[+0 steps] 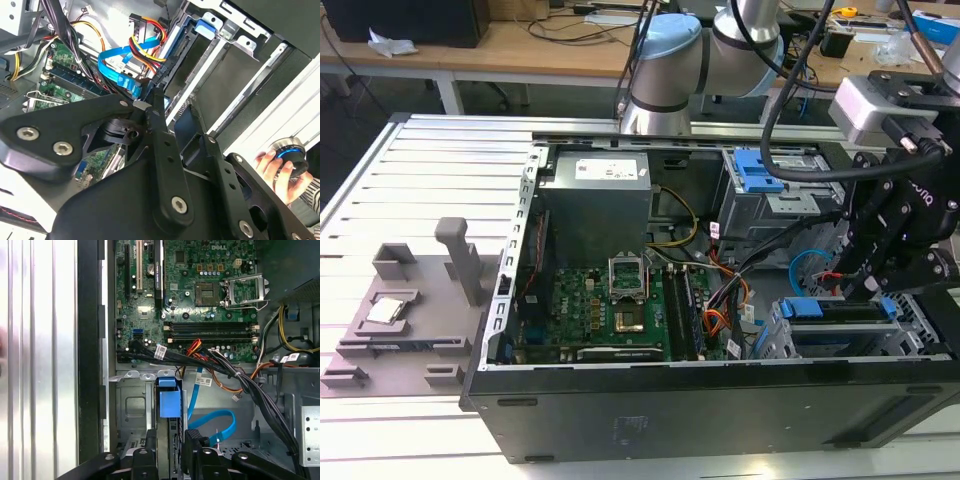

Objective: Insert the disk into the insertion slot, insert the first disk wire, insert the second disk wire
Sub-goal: 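Insert the first disk wire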

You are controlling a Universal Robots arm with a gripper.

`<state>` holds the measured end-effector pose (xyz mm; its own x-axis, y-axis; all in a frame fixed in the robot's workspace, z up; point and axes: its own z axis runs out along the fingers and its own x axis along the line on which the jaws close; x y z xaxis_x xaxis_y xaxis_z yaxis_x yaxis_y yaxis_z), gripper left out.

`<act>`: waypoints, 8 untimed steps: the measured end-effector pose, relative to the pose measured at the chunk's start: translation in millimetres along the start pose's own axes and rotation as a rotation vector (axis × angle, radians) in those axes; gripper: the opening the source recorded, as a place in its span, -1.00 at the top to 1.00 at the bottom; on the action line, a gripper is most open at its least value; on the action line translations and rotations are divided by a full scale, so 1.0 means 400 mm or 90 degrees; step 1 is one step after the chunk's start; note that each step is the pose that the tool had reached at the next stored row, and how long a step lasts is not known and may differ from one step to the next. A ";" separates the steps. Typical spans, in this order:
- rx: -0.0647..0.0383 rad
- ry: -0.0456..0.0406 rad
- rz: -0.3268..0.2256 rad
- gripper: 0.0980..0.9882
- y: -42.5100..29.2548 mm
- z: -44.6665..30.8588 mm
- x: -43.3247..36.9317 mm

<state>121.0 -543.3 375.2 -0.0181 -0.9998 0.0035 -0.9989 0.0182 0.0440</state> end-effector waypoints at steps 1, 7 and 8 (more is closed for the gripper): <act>0.000 0.0000 0.000 0.41 0.000 0.000 0.000; 0.000 0.0000 -0.001 0.41 -0.003 0.000 -0.026; 0.000 0.0001 -0.001 0.41 -0.003 0.000 -0.029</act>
<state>122.3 -531.6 375.3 -0.0161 -0.9999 0.0035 -0.9989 0.0162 0.0440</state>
